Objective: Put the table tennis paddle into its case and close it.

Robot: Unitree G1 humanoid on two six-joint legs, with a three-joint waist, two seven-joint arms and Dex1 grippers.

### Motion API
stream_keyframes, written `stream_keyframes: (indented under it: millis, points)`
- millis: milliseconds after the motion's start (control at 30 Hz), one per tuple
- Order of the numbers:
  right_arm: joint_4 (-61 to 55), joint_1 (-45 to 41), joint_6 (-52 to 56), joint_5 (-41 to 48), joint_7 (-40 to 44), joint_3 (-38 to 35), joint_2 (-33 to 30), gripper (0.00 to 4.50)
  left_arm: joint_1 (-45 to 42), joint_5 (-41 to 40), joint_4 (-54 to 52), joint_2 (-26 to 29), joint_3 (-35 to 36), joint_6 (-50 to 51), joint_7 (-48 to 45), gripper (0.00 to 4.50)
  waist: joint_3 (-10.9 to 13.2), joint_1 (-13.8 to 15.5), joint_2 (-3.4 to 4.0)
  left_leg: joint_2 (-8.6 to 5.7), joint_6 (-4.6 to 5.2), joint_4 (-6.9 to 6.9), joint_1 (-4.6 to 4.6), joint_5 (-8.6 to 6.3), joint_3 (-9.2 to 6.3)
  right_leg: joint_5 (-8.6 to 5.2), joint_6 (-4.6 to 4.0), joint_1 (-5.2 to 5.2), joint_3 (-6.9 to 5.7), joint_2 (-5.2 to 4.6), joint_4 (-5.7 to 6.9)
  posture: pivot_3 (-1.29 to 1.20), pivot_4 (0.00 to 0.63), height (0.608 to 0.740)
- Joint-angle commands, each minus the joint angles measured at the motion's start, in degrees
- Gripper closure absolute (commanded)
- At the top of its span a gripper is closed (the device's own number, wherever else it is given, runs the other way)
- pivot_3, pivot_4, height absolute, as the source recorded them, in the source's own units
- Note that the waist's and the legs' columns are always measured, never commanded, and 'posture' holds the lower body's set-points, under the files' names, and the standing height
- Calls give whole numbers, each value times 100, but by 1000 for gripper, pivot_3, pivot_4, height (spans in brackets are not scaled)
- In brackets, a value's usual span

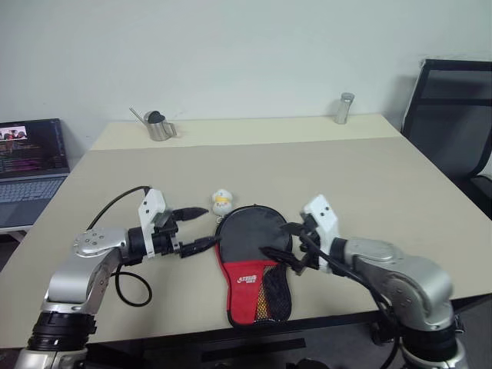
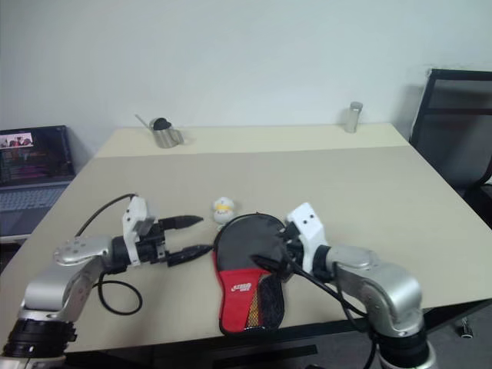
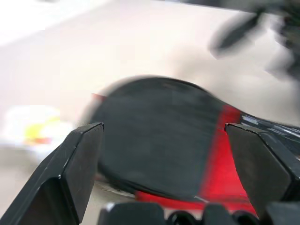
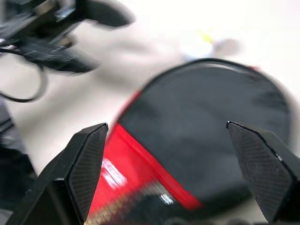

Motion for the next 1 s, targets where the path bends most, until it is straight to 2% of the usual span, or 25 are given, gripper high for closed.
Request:
stream_keyframes:
  millis: [33, 167, 400, 700, 1000]
  points:
    - [737, -173, -964, -483, 32, 719, 147, 46, -141, 126, 145, 13, 190, -163, 250, 0, 0, -7, -1, -2, 0, 0, -1, 0, 2, 0, 1, 0, 2, 0, 0, 0, 150, 740]
    - [1614, -210, -1794, -1064, -10, 1229, 188, 46, -281, 339, 356, -37, 92, -155, 551, 0, -2, -2, -5, -8, 0, 3, -1, 0, 4, 1, 2, 0, 4, -1, 0, 0, 150, 740]
    - [2040, -292, -2067, -1272, -126, 1162, 507, 46, -867, 832, 1107, -380, -98, -220, 1245, 0, -5, 31, -16, -7, 0, 12, 0, 0, -2, 2, 4, 4, -2, -1, 9, 0, 150, 740]
    - [2160, -331, -2141, -1442, -95, 1204, 579, 46, -2426, 1505, 3234, -1089, -614, -592, 1431, 0, -8, 71, -21, -12, 1, 15, -2, 0, 0, 3, 4, 3, -3, 1, 13, 0, 150, 740]
    - [2197, -367, -2161, -1538, -144, 1179, 712, 46, -3546, 1875, 5278, -1646, -742, -816, 1366, 0, -8, 93, -23, -15, 0, 14, -2, 0, 5, 3, 5, 0, -1, 7, 13, 0, 150, 740]
